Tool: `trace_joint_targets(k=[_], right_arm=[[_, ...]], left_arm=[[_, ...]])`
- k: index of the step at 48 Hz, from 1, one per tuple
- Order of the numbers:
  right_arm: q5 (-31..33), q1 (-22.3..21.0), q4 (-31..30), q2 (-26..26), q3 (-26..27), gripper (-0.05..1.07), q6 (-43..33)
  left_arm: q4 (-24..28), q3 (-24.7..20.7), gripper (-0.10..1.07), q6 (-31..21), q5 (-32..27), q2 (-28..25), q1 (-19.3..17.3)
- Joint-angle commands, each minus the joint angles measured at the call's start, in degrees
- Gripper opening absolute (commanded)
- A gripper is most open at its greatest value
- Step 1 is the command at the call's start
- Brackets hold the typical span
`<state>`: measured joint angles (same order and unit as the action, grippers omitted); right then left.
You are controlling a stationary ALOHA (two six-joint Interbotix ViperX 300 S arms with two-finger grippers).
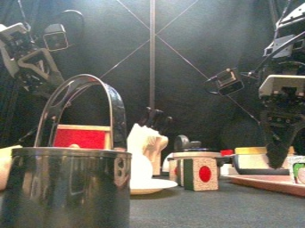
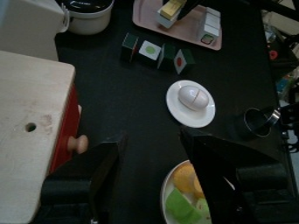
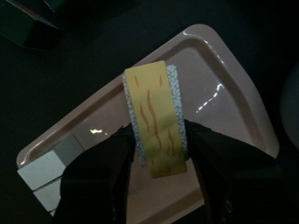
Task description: Place egg sushi in middle of table
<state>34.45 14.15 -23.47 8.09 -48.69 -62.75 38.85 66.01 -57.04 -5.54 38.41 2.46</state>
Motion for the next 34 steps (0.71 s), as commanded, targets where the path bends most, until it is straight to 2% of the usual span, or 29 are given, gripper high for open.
trace_joint_targets(k=[1,11,17,34], right_arm=[[-0.2,0.2,-0.2,1.6,2.0,0.6,0.0],[0.0,-0.2,-0.2,1.3,7.6,0.6,-0.3],[-0.4,-0.3,-0.2,-0.2,11.6,0.6,-0.1],[-5.7,-4.1,-6.9,-10.2,24.0,0.6,-0.4]], left_arm=[[-0.2,-0.7,0.88,0.1,0.3,-0.1,-0.2],[0.0,-1.2,0.88,0.2,0.3,0.2,-0.4],[0.2,-0.6,0.88,0.2,0.4,2.0,-0.4],[0.1,0.5,0.88,0.2,0.4,3.5,-0.4]])
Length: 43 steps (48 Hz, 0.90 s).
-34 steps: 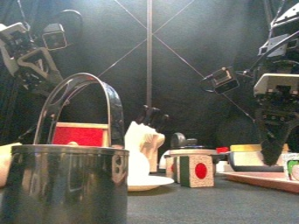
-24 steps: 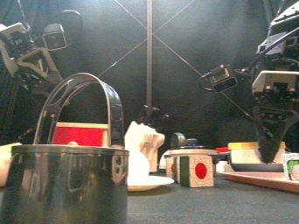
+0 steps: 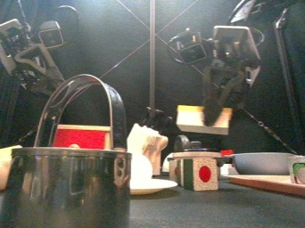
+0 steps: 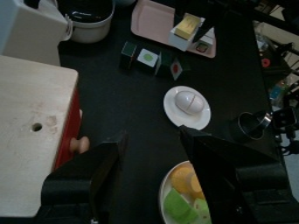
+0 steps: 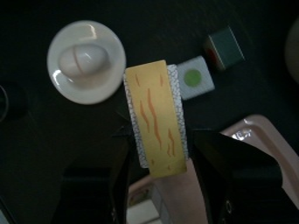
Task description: Place egg sushi in middle of table
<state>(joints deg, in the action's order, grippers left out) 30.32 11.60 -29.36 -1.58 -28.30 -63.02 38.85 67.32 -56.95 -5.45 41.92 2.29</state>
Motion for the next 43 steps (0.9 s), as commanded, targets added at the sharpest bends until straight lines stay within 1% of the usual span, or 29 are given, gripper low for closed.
trace_joint_targets(k=[1,6,14,20,32,43], right_arm=[[-2.0,-2.0,-1.4,-1.2,4.4,0.6,0.0],[-3.1,-4.7,-2.5,-4.4,7.6,0.6,0.1],[-3.7,-7.5,-2.9,-8.7,10.0,0.61,0.2],[-5.6,-8.3,-4.1,-11.4,12.0,0.61,0.2],[-5.7,-9.0,-4.6,-14.7,14.2,0.64,0.2],[-5.5,-9.8,-4.6,-16.3,14.8,0.74,0.2]], left_arm=[[0.1,-0.8,0.88,0.1,0.4,0.1,-0.2],[0.1,-0.7,0.88,0.1,0.4,0.0,-0.2],[0.0,-0.6,0.88,0.1,0.1,0.1,-0.2],[0.0,-0.4,0.88,0.1,-0.2,0.1,-0.2],[0.0,-0.8,0.88,0.1,0.1,0.3,-0.2],[0.0,-0.7,0.88,0.1,0.1,0.3,-0.2]])
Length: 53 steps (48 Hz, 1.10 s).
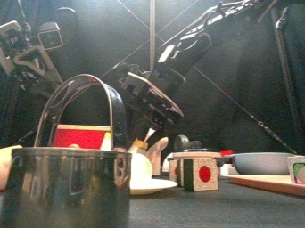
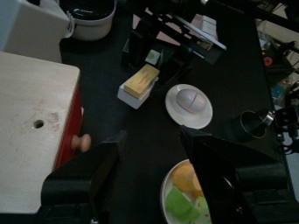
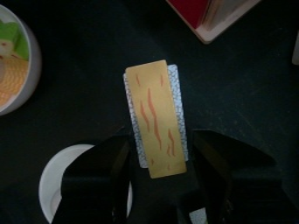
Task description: Place egg sushi in middle of table
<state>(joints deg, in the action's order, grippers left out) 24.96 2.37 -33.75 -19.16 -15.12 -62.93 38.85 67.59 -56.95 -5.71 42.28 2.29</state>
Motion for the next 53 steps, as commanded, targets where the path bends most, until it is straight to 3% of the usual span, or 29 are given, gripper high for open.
trace_joint_targets(k=[1,19,53], right_arm=[[-0.2,-0.7,-0.2,1.1,1.6,0.75,0.0],[0.3,-1.0,0.5,0.1,1.9,0.88,0.0],[1.0,-0.6,0.2,1.7,2.0,0.89,0.4]], left_arm=[[0.0,-1.0,0.88,0.1,0.4,-0.1,-0.2],[0.0,-0.9,0.88,0.0,0.4,-0.1,-0.2],[0.0,-0.8,0.88,0.1,0.4,-0.1,-0.2]])
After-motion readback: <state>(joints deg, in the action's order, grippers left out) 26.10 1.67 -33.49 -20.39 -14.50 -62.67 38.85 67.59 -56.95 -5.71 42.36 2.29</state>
